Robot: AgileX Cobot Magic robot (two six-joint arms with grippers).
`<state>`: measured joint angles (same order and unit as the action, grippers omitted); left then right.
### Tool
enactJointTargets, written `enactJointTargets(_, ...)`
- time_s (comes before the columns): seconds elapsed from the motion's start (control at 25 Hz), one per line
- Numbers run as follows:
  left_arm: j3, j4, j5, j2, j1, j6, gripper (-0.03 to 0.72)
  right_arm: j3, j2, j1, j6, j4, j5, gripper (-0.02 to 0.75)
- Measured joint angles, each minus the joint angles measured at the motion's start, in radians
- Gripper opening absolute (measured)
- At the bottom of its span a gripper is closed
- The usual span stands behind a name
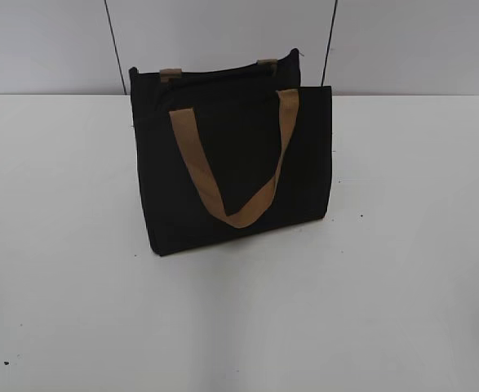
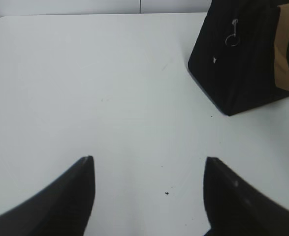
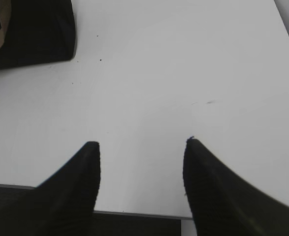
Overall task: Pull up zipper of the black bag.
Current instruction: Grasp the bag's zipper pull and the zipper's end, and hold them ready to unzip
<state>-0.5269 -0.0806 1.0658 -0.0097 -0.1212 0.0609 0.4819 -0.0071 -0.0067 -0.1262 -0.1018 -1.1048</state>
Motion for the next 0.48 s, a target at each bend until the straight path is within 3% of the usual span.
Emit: enactJointTargets(0.48, 0.0, 0.0, 0.0, 0.0, 0.0, 0.0, 0.529, 0.0, 0.0, 0.0, 0.0, 0.0, 0.0, 0.415)
